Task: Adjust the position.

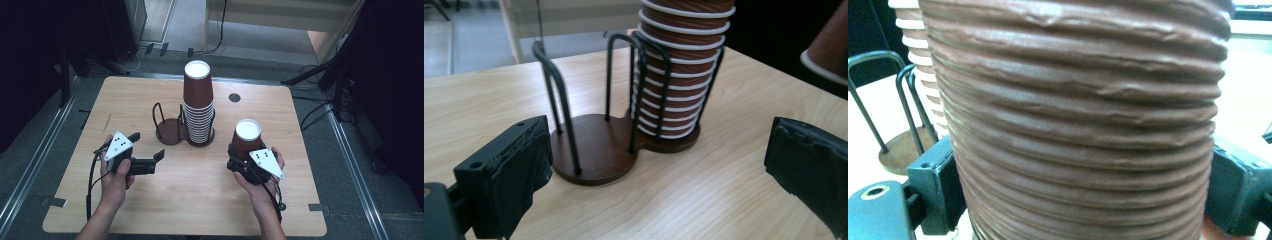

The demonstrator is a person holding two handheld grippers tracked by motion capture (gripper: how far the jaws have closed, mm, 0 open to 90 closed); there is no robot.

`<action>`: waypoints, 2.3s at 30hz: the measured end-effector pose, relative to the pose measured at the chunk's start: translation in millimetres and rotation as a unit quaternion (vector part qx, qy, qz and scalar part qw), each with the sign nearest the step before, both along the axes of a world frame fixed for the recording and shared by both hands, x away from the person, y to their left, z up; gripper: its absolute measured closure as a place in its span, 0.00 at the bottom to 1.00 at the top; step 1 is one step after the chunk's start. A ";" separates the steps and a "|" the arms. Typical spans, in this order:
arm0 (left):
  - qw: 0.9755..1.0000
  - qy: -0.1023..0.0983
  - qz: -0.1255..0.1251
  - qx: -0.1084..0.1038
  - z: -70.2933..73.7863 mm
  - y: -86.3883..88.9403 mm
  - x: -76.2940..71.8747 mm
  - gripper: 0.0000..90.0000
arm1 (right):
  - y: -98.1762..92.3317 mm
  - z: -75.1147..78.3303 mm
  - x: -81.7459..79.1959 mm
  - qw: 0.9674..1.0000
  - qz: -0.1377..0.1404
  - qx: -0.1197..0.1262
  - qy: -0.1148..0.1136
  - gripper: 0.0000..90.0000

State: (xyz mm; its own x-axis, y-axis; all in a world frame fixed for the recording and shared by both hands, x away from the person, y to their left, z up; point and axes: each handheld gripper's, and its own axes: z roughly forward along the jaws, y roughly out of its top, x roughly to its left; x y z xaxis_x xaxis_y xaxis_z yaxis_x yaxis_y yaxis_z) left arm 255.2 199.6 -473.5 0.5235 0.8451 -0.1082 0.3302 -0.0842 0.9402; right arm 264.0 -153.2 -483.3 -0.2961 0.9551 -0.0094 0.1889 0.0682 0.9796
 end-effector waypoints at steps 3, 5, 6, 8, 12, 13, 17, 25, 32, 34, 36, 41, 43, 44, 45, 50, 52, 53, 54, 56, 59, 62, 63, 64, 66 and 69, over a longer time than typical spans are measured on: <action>1.000 0.002 -0.025 -0.008 1.3 -4.3 -0.1 0.00 | 5.2 -3.1 -1.6 1.000 0.002 0.002 0.004 0.11; 0.999 0.006 -0.034 -0.006 1.9 -9.5 -0.1 0.00 | 9.9 -5.5 -3.1 1.000 0.005 -0.007 0.003 0.11; 0.999 0.007 -0.039 -0.005 2.2 -12.3 -0.2 0.00 | 12.5 -7.0 -3.9 1.000 0.008 -0.012 0.003 0.11; 0.999 0.009 -0.053 -0.004 3.2 -18.3 -0.7 0.00 | 17.1 -10.3 -5.3 1.000 0.014 -0.025 0.001 0.11; 0.997 0.011 -0.078 -0.003 6.5 -27.4 -2.0 0.00 | 24.2 -14.5 -7.5 0.999 0.021 -0.044 -0.005 0.11; 0.996 0.007 -0.086 -0.003 7.1 -29.1 -2.9 0.00 | 25.7 -15.4 -8.0 0.999 0.023 -0.046 -0.005 0.11; 0.994 0.004 -0.110 -0.011 9.8 -33.6 -4.9 0.00 | 31.0 -19.5 -9.8 0.998 0.028 -0.062 -0.008 0.11; 0.988 0.029 -0.150 -0.023 15.7 -41.4 -6.4 0.00 | 43.5 -25.4 -13.7 0.994 0.043 -0.097 -0.025 0.11; 0.986 0.044 -0.159 -0.004 16.2 -51.4 -7.9 0.04 | 56.4 -31.2 -18.4 0.989 0.059 -0.130 -0.035 0.11; 0.986 0.048 -0.161 0.000 16.0 -54.3 -8.6 0.05 | 59.3 -32.9 -19.5 0.988 0.065 -0.136 -0.038 0.11; 0.985 0.051 -0.167 0.005 15.9 -56.6 -9.2 0.06 | 62.0 -34.6 -20.7 0.986 0.068 -0.145 -0.041 0.11; 0.983 0.053 -0.173 0.018 15.2 -61.4 -10.9 0.06 | 67.7 -37.7 -23.6 0.982 0.083 -0.160 -0.051 0.11; 0.983 0.053 -0.172 0.018 15.0 -62.7 -11.4 0.06 | 69.7 -38.8 -24.5 0.981 0.088 -0.164 -0.053 0.11; 0.983 0.053 -0.174 0.020 14.9 -63.0 -11.6 0.06 | 70.9 -39.6 -25.1 0.981 0.090 -0.165 -0.054 0.11; 0.983 0.053 -0.173 0.022 14.7 -63.6 -11.8 0.06 | 72.1 -40.4 -25.7 0.980 0.092 -0.168 -0.054 0.11; 0.982 0.051 -0.178 0.029 14.7 -65.3 -12.9 0.06 | 79.0 -45.5 -28.9 0.975 0.107 -0.184 -0.059 0.11; 0.982 0.051 -0.179 0.029 15.0 -66.3 -13.7 0.07 | 81.4 -46.9 -29.6 0.974 0.112 -0.189 -0.062 0.11; 0.981 0.051 -0.183 0.031 15.2 -66.5 -13.7 0.07 | 82.3 -47.4 -30.0 0.973 0.114 -0.189 -0.061 0.11; 0.981 0.052 -0.185 0.031 15.3 -67.0 -14.1 0.07 | 83.1 -48.1 -30.3 0.973 0.114 -0.191 -0.062 0.11; 0.980 0.054 -0.189 0.036 14.8 -68.1 -14.2 0.08 | 84.7 -49.1 -31.2 0.972 0.118 -0.195 -0.063 0.11; 0.979 0.058 -0.191 0.041 13.7 -70.4 -14.7 0.11 | 86.9 -51.0 -32.5 0.969 0.126 -0.201 -0.066 0.11; 0.979 0.058 -0.192 0.045 13.7 -71.5 -15.3 0.14 | 89.2 -52.5 -34.2 0.966 0.136 -0.207 -0.069 0.11; 0.979 0.058 -0.193 0.045 13.6 -71.8 -15.4 0.14 | 89.9 -53.0 -34.4 0.966 0.138 -0.209 -0.071 0.11; 0.978 0.058 -0.193 0.047 13.4 -71.9 -15.5 0.15 | 90.6 -53.4 -34.9 0.965 0.142 -0.209 -0.072 0.11; 0.977 0.060 -0.197 0.051 13.4 -71.7 -15.4 0.15 | 91.6 -54.2 -35.9 0.963 0.149 -0.211 -0.073 0.11; 0.976 0.066 -0.204 0.049 13.7 -72.1 -15.3 0.15 | 93.8 -56.3 -37.6 0.959 0.157 -0.222 -0.076 0.11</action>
